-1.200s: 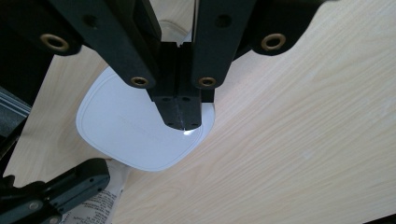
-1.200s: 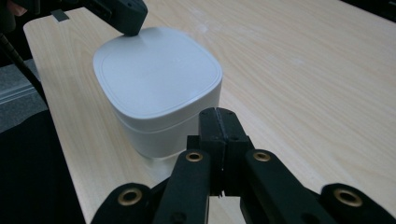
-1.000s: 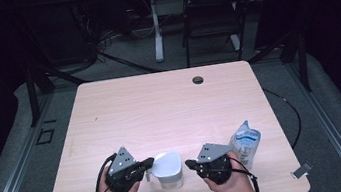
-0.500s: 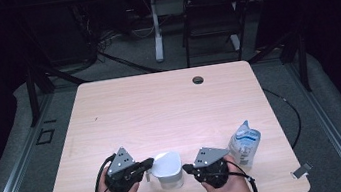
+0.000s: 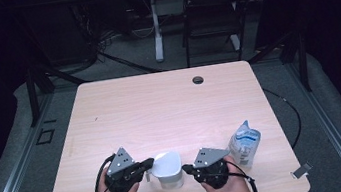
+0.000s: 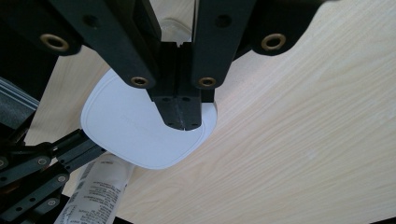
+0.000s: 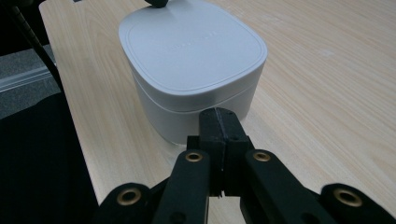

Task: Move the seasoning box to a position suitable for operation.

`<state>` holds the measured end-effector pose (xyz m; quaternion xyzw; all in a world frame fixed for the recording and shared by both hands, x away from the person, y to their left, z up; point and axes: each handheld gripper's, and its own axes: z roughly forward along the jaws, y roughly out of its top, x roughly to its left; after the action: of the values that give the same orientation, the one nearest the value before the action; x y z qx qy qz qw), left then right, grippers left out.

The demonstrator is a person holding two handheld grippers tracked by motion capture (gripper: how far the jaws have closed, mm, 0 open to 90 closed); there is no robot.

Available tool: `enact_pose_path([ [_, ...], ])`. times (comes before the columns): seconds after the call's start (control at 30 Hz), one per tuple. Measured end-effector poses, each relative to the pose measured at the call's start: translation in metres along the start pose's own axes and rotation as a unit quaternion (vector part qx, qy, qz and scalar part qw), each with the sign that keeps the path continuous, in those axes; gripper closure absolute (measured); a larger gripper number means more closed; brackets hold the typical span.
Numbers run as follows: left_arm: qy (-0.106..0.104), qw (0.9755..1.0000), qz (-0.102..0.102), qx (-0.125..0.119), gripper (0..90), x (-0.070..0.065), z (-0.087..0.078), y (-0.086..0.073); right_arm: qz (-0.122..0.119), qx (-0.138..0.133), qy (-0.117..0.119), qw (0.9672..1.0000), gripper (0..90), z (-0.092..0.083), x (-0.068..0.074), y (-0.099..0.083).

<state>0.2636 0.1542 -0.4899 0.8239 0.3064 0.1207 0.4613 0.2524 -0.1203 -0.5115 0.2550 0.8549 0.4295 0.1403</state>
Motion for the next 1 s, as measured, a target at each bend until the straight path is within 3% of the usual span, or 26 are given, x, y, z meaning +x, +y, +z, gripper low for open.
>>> enact_pose_path([
  [0.6, 0.0, 1.0, -0.005, -0.007, 90.0, 0.0002, -0.0009, -0.0025, 0.002, -0.005, 0.001, 1.0, 89.9, -0.0003, 0.0, 0.0012],
  [0.83, 0.002, 1.0, -0.007, -0.004, 90.0, 0.0004, -0.0022, -0.0036, 0.011, -0.027, 0.005, 0.9996, 88.3, -0.0057, 0.0005, 0.0043],
  [1.0, 0.002, 1.0, -0.007, -0.005, 90.0, 0.0007, -0.0024, -0.0038, -0.007, -0.022, 0.001, 0.9997, 88.1, -0.003, 0.006, 0.0065],
])
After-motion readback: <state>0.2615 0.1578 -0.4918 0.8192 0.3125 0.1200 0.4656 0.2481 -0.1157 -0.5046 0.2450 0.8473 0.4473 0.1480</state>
